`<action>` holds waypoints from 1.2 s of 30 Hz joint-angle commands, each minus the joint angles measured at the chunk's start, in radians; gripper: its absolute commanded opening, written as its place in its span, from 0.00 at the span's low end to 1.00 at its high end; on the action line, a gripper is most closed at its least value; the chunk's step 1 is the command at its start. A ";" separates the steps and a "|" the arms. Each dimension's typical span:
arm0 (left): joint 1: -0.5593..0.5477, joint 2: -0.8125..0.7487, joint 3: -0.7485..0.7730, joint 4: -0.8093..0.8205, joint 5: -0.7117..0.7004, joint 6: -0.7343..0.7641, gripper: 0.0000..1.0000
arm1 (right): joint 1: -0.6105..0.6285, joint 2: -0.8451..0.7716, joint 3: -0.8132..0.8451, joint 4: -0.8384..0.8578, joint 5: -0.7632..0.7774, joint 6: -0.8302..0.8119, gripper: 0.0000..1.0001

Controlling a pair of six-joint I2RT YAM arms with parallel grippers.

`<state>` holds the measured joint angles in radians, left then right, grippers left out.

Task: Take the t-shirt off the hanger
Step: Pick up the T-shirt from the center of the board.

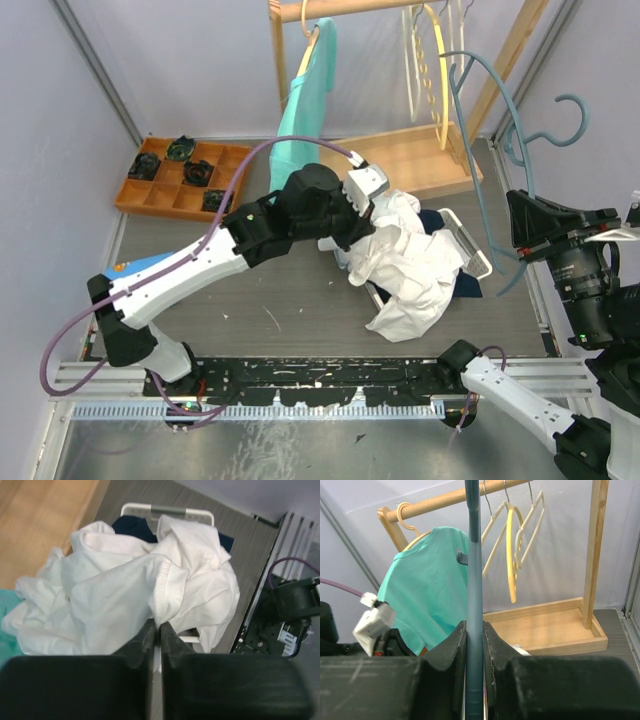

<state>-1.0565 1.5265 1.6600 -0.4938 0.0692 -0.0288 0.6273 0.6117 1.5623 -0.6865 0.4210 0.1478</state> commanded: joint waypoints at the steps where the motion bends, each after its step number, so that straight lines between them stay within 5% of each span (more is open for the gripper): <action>1: 0.000 0.044 -0.026 -0.026 0.011 -0.029 0.25 | 0.003 0.018 0.029 0.076 0.009 -0.012 0.01; 2: -0.001 0.061 -0.022 -0.030 0.020 -0.022 0.44 | 0.003 0.017 0.028 0.074 0.010 -0.011 0.01; 6: -0.008 0.109 -0.006 -0.063 0.056 0.019 0.89 | 0.003 0.011 0.032 0.067 0.012 -0.003 0.01; 8: -0.011 0.129 -0.007 -0.072 0.066 0.041 0.99 | 0.002 0.008 0.031 0.064 0.013 -0.001 0.01; 36: -0.017 0.292 -0.182 0.145 0.015 0.179 0.98 | 0.003 0.017 0.096 0.009 0.028 0.002 0.01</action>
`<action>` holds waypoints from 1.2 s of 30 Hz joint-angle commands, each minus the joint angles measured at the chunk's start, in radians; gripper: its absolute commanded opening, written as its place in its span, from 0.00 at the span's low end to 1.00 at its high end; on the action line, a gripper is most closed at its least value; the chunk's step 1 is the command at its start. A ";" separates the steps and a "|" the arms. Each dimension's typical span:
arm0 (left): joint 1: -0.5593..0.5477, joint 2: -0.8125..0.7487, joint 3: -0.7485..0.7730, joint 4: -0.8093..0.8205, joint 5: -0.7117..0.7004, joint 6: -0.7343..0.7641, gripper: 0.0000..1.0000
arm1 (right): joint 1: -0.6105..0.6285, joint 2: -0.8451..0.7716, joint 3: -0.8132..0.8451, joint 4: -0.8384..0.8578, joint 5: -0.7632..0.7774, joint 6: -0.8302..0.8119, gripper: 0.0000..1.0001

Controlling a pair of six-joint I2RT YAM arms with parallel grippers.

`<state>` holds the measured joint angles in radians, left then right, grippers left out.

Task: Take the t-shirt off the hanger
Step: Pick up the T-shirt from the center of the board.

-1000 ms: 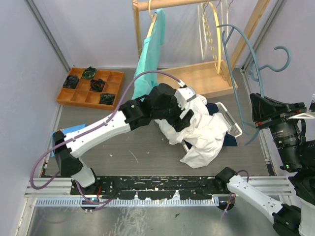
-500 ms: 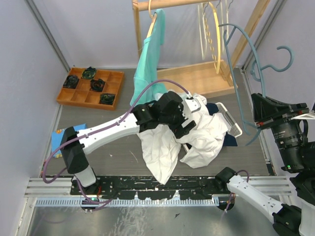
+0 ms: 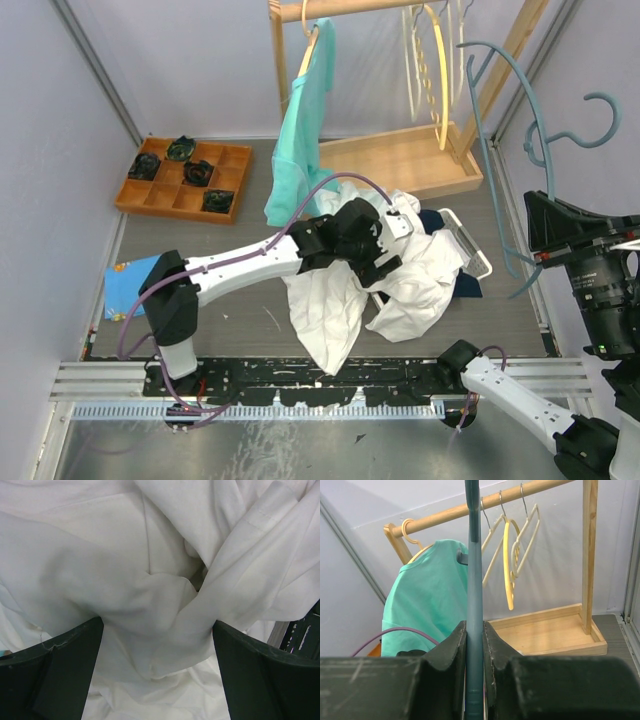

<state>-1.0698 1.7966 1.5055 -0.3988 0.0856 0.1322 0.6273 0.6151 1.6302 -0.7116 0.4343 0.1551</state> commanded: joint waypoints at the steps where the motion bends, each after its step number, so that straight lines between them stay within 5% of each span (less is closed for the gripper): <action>1: -0.004 0.025 -0.038 0.056 -0.005 0.016 0.98 | 0.003 0.013 0.028 0.034 0.016 -0.005 0.01; 6: -0.004 0.050 -0.058 0.070 -0.006 0.007 0.86 | 0.003 0.011 0.028 0.033 0.016 -0.005 0.01; 12: -0.003 0.076 -0.011 0.024 0.035 0.000 0.37 | 0.002 0.008 0.027 0.032 0.011 -0.005 0.01; 20: -0.016 -0.014 0.039 -0.053 -0.043 0.038 0.00 | 0.003 -0.001 0.008 0.035 0.008 0.001 0.01; 26: -0.064 -0.098 0.227 -0.281 -0.162 0.067 0.00 | 0.002 -0.010 -0.025 0.062 0.014 -0.012 0.01; 36: -0.118 -0.050 0.821 -0.536 -0.261 0.101 0.00 | 0.002 -0.017 -0.077 0.117 0.114 -0.002 0.01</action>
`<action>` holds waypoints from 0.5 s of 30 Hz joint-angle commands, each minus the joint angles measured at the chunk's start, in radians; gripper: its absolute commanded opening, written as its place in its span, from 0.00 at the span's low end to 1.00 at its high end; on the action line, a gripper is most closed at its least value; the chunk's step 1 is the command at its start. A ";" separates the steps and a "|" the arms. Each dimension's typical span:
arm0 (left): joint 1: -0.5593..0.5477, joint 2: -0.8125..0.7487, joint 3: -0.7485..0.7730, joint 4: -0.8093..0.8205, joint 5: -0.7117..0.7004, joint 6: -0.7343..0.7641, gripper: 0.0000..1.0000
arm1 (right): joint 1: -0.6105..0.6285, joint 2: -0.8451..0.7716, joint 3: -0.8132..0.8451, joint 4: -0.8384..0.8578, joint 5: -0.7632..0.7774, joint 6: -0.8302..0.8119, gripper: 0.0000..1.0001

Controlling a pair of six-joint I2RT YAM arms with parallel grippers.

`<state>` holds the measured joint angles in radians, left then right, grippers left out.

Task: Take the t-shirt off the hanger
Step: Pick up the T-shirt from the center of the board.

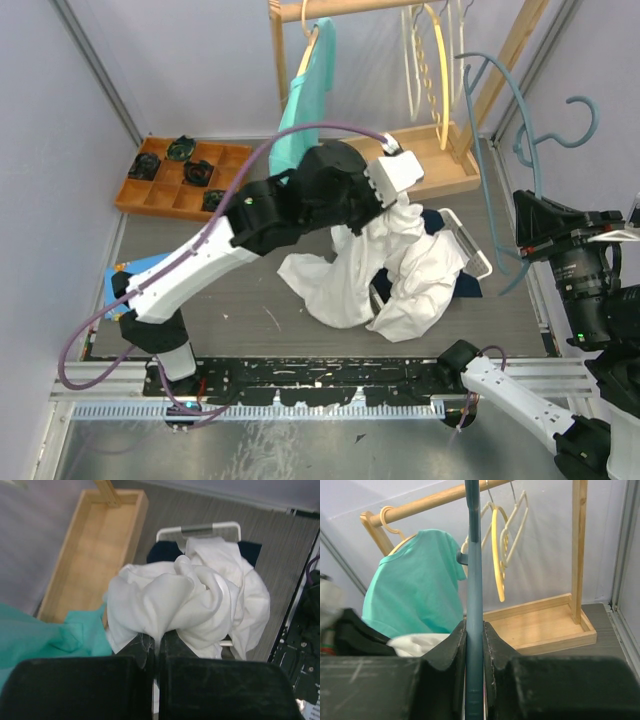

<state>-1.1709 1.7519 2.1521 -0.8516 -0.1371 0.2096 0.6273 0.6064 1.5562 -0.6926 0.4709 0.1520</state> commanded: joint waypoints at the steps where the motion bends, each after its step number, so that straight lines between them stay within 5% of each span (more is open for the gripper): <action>1: -0.021 0.003 0.225 -0.072 -0.037 0.023 0.00 | 0.003 -0.012 -0.005 0.100 0.103 0.006 0.01; 6: -0.029 0.022 0.341 0.093 0.003 0.004 0.00 | 0.003 -0.034 -0.013 0.100 0.199 0.012 0.01; 15: -0.030 -0.030 0.180 0.542 0.069 0.002 0.00 | 0.003 -0.065 -0.015 0.081 0.229 0.013 0.01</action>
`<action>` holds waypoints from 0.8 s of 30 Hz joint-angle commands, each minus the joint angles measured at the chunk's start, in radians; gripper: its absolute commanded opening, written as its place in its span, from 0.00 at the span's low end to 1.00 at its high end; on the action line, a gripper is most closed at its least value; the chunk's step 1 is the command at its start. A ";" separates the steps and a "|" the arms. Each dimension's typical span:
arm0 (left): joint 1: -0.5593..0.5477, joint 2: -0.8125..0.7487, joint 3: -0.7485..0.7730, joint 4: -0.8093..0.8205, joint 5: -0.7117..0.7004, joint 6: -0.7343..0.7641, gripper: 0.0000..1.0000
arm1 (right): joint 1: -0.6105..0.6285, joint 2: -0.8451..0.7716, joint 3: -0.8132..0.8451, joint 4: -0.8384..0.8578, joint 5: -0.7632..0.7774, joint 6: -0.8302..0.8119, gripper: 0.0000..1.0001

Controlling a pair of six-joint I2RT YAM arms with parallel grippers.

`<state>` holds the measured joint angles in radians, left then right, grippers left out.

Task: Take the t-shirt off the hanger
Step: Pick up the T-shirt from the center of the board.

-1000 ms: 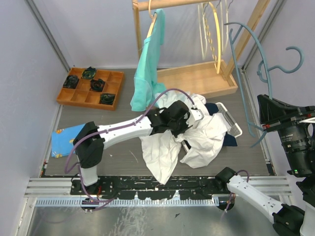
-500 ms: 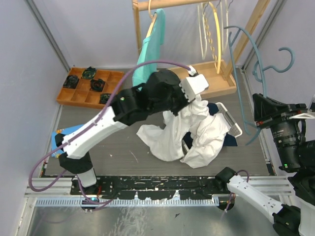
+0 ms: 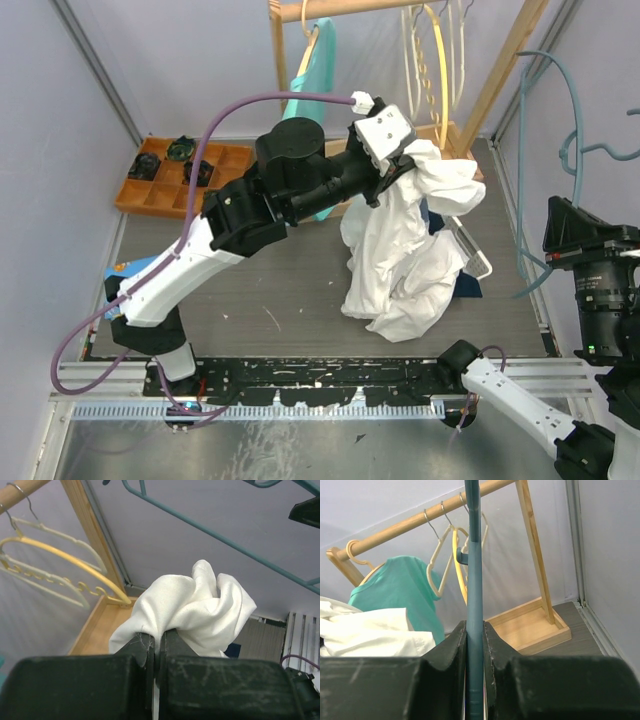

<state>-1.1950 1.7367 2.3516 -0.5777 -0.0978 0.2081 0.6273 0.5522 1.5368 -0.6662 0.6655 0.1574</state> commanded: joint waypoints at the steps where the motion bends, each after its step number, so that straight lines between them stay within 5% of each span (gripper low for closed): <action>1: -0.006 -0.007 -0.022 0.305 0.023 0.004 0.00 | 0.003 -0.013 0.006 0.052 0.036 0.007 0.01; 16: -0.016 0.158 0.105 0.658 -0.016 0.017 0.00 | 0.003 -0.036 0.025 0.047 0.074 -0.002 0.01; 24: -0.022 0.107 -0.160 0.726 -0.075 0.022 0.00 | 0.003 -0.034 0.064 0.022 0.078 -0.006 0.01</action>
<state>-1.2118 1.8809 2.3108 0.0433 -0.1261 0.2253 0.6273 0.5209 1.5578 -0.6727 0.7330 0.1589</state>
